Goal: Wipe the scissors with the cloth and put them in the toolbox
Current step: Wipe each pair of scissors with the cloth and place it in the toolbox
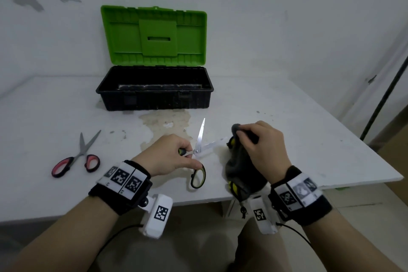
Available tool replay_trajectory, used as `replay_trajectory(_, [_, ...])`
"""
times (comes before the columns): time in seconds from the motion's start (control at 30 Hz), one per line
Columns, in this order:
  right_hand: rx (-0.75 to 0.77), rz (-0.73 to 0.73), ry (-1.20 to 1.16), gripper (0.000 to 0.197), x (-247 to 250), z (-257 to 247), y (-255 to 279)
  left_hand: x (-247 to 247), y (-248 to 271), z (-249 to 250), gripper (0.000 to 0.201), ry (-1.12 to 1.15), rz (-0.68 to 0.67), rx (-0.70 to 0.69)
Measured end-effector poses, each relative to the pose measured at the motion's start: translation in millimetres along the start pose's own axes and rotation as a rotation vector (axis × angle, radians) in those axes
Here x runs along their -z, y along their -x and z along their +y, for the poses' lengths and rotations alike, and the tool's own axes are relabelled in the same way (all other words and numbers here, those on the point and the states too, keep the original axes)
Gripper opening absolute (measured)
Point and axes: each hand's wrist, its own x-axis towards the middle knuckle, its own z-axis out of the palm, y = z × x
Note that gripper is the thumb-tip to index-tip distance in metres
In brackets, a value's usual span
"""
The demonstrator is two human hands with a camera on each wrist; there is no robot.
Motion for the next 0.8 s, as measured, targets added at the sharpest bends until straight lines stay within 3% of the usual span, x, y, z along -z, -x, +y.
replay_trajectory(0.1, [0.086, -0.001, -0.044, 0.012, 15, -16, 0, 14, 2, 3, 0.039, -0.133, -0.097, 0.017])
replay_trajectory(0.27, [0.346, -0.276, -0.074, 0.016, 7, -43, 9, 25, 0, 7, 0.041, -0.151, -0.297, 0.041])
replay_trajectory(0.47, [0.38, -0.547, -0.054, 0.018, -21, -44, 25, 12, -1, 8, 0.035, -0.211, -0.31, -0.027])
replay_trajectory(0.63, [0.304, -0.461, -0.001, 0.016, -26, -39, 20, 7, -2, 6, 0.042, -0.249, -0.257, -0.108])
replay_trajectory(0.8, [0.042, -0.25, 0.055, 0.013, -17, -19, -11, 8, -3, 3, 0.044, -0.207, -0.296, -0.124])
